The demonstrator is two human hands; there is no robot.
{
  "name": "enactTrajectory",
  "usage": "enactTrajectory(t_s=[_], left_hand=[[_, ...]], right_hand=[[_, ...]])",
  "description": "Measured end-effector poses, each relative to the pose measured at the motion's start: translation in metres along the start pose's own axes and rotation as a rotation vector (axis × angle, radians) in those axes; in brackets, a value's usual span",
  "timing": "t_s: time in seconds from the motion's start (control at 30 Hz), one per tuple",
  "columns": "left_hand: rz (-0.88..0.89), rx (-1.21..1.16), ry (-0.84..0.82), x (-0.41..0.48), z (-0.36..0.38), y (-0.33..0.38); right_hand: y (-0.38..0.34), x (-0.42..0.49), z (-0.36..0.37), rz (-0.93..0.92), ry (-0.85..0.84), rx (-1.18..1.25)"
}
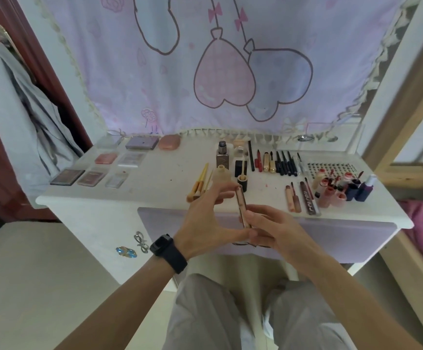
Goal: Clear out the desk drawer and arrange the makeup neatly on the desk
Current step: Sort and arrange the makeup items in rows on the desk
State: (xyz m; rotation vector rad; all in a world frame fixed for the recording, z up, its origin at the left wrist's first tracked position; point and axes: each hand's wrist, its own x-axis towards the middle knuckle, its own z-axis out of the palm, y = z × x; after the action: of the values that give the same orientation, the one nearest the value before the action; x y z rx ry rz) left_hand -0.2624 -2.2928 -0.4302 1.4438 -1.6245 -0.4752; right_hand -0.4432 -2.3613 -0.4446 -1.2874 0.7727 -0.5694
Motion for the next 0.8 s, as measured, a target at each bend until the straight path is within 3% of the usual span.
enactTrajectory(t_s=[0.1,0.2,0.33,0.67,0.8], left_hand=[[-0.093,-0.074,-0.08,0.0,-0.001,-0.001],[-0.28,-0.344,-0.101,0.001,-0.004,0.001],[-0.424,-0.482,-0.141,0.001,-0.003,0.002],[-0.538,-0.73,-0.073,0.0,0.001,-0.001],[-0.535,-0.756,0.017,0.001,0.001,-0.001]], right_hand=[[0.001,0.0,-0.001,-0.022,0.049,-0.049],[0.002,0.0,0.0,-0.077,0.114,-0.076],[-0.001,0.0,0.004,-0.144,0.087,-0.101],[-0.004,0.003,0.015,-0.206,0.095,-0.152],[-0.005,0.003,0.017,-0.253,0.124,-0.29]])
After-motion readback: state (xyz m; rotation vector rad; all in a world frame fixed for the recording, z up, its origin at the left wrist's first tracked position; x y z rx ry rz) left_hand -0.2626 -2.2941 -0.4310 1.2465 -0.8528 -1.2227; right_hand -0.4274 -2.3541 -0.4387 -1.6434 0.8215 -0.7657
